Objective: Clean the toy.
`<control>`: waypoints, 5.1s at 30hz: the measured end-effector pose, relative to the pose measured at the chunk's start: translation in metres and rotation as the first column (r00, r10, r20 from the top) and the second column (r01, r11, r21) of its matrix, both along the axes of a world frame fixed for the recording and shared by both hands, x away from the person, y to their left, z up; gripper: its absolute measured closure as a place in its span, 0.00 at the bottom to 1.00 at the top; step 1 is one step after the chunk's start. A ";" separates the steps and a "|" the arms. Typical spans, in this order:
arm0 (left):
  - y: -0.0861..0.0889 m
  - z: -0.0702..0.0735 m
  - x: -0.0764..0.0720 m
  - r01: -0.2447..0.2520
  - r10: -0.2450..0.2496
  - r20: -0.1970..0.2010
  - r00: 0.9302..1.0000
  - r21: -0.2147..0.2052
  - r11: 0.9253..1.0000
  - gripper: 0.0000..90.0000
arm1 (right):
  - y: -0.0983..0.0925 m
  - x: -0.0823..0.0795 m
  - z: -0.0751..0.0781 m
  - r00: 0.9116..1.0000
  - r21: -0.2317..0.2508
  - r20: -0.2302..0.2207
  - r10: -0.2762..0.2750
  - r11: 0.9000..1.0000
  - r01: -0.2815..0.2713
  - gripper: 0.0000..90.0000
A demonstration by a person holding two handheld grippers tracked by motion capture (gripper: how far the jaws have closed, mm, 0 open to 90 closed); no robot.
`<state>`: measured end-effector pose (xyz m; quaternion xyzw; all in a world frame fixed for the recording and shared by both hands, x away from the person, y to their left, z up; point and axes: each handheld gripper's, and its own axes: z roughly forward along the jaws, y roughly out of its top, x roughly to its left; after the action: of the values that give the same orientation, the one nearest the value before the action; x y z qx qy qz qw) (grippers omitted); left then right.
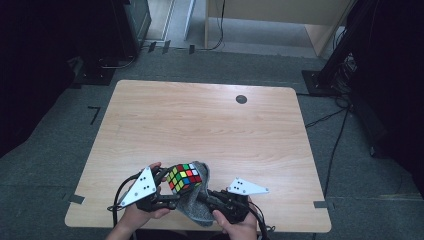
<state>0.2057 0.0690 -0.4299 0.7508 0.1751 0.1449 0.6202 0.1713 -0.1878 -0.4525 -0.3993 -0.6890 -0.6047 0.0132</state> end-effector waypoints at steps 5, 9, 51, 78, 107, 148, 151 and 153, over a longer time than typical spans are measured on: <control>-0.001 -0.002 0.001 0.011 -0.011 -0.012 1.000 0.019 1.000 0.38 | -0.013 0.002 0.008 0.998 0.024 0.053 -0.032 0.999 0.031 0.87; -0.001 -0.001 0.002 0.013 -0.013 -0.013 1.000 0.020 1.000 0.38 | -0.014 0.001 0.008 0.995 0.008 0.095 -0.042 0.999 0.042 0.87; 0.019 0.016 0.004 0.020 -0.028 -0.048 0.998 -0.158 0.987 0.38 | 0.012 -0.006 -0.005 0.954 -0.226 0.298 0.027 0.973 0.043 0.85; 0.005 0.005 0.004 -0.040 0.030 -0.077 0.997 -0.127 0.991 0.38 | 0.036 -0.018 -0.005 0.966 -0.045 0.258 -0.011 0.999 0.024 0.84; 0.011 -0.001 0.017 -0.112 0.088 -0.156 0.984 -0.159 0.981 0.38 | -0.030 0.019 -0.031 0.906 -0.250 0.197 -0.374 0.875 0.416 0.74; -0.038 -0.026 -0.018 -0.139 0.129 0.141 0.982 0.069 0.988 0.38 | 0.005 -0.002 0.019 0.955 0.084 -0.043 -0.294 0.951 0.297 0.14; -0.044 -0.028 -0.023 -0.135 0.119 0.169 0.978 0.091 0.987 0.38 | 0.009 -0.001 0.016 0.956 0.061 -0.085 -0.282 0.956 0.287 0.14; -0.046 -0.029 -0.026 -0.124 0.105 0.184 0.977 0.095 0.988 0.38 | 0.011 0.000 0.014 0.954 0.035 -0.094 -0.284 0.957 0.288 0.17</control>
<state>0.1801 0.0227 -0.4593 0.7553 0.1539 0.2561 0.5833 0.1718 -0.1769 -0.4389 -0.5206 -0.6080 -0.5984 -0.0347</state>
